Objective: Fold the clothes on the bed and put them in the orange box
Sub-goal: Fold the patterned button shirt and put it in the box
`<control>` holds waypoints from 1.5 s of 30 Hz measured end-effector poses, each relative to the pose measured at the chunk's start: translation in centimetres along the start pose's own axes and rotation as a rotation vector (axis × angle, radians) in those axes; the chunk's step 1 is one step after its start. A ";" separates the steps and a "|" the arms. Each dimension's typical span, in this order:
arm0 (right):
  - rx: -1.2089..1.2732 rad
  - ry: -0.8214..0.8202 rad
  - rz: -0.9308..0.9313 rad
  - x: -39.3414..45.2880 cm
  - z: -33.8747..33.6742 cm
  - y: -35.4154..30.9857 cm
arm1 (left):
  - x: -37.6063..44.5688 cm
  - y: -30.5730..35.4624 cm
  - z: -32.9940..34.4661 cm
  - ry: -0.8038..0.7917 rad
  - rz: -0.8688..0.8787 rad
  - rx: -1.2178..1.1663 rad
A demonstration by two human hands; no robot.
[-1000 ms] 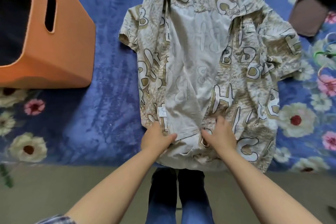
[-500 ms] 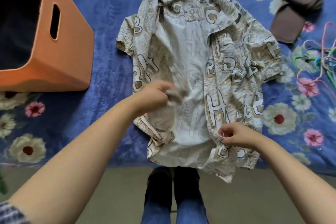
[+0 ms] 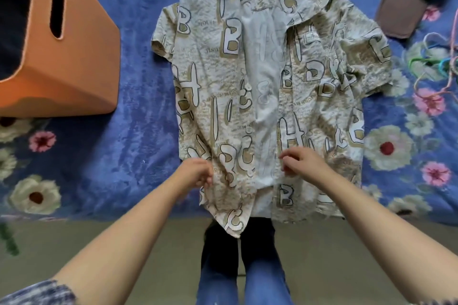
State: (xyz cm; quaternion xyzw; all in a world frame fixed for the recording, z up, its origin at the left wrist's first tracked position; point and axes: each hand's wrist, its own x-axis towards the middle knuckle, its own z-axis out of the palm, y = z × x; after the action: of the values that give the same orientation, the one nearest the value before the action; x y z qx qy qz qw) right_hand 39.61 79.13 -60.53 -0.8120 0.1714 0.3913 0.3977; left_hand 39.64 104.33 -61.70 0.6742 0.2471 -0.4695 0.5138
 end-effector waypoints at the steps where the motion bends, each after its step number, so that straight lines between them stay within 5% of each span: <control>1: 0.076 -0.043 0.007 0.0 1.3 -0.4 | 0.5 -0.9 -1.5 0.125 0.037 0.118; 4: 0.154 -0.072 0.031 0.8 4.7 -1.7 | 0.9 -2.8 -3.6 0.036 0.124 0.756; 6: 0.300 0.036 0.117 1.8 6.2 -2.2 | 0.8 -3.9 -2.9 -0.082 0.172 0.930; 12: 0.623 0.037 0.235 3.4 6.5 -2.7 | 0.5 -4.7 3.9 0.292 0.231 0.868; 16: 0.709 0.139 0.209 3.2 3.2 -1.1 | 0.6 -3.8 5.6 0.364 0.293 0.919; 21: 0.423 0.324 0.208 2.8 -0.3 1.4 | 1.4 -2.1 3.0 0.525 0.547 0.541; 24: 0.164 0.343 0.156 2.6 -1.0 1.6 | 1.4 -2.1 -0.7 0.509 0.931 0.835; 27: -0.041 0.268 0.150 2.2 -0.1 1.0 | 1.0 -2.5 -5.0 0.182 1.199 1.244; 30: 0.091 0.179 0.178 1.7 1.2 -0.1 | -0.7 -2.3 -7.4 -0.091 0.908 1.619; 32: 0.205 0.174 0.204 1.6 1.8 -0.2 | -1.2 -3.0 -7.7 -0.032 0.528 1.666; 34: 0.236 0.189 0.245 1.7 2.4 0.0 | -1.8 -3.1 -7.2 0.100 0.367 1.496; 37: 0.315 0.162 0.289 1.9 2.7 0.1 | -1.0 -4.1 -5.5 0.258 0.490 1.318; 42: 0.408 0.095 0.277 2.0 2.6 -0.1 | 0.3 -4.0 -1.9 0.389 0.621 1.372; 45: 0.420 0.181 0.224 1.7 2.2 -0.4 | -0.7 -3.2 -2.2 0.439 0.884 1.218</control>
State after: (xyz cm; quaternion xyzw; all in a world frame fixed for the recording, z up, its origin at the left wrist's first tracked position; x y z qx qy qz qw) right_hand 39.86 81.12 -62.47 -0.7193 0.3727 0.3144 0.4948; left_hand 37.61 107.60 -62.51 0.9505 -0.2493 -0.1304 0.1319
